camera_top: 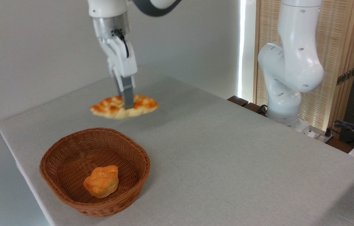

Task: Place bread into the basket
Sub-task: 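Lift the bread roll and carry it over the wicker basket, then lower the bread roll into the basket beside the round bun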

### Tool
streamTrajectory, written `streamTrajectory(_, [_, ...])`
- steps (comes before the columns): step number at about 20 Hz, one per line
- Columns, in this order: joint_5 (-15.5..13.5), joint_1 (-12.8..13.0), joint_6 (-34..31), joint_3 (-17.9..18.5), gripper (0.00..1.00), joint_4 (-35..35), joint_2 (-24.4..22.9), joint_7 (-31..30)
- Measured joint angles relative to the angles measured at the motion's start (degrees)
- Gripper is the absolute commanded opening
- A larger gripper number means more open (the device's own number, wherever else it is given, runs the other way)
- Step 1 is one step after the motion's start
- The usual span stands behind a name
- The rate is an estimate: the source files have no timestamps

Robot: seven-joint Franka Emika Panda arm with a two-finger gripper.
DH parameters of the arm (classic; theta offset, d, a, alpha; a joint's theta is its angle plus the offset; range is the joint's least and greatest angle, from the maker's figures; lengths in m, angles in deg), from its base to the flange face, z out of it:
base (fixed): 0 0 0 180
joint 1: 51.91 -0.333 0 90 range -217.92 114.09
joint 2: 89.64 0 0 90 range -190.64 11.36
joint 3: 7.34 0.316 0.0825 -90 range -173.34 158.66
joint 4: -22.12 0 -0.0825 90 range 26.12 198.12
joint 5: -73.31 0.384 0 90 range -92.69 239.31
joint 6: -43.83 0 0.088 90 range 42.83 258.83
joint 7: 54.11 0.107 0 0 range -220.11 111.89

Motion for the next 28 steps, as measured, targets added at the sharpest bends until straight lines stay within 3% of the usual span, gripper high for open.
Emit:
streamTrajectory(8, [0.0, -0.1, 2.8, 0.8, 0.22, -12.8, 15.7, -7.6])
streamTrajectory(12, [-0.6, -0.3, 8.6, 0.8, 0.33, -15.0, 19.0, -13.0])
streamTrajectory(15, [-0.6, -0.3, 8.9, 0.6, 0.98, -15.1, 19.9, -13.6])
streamTrajectory(28, [-0.6, -0.2, 8.9, 0.2, 1.00, -15.1, 20.6, -13.6])
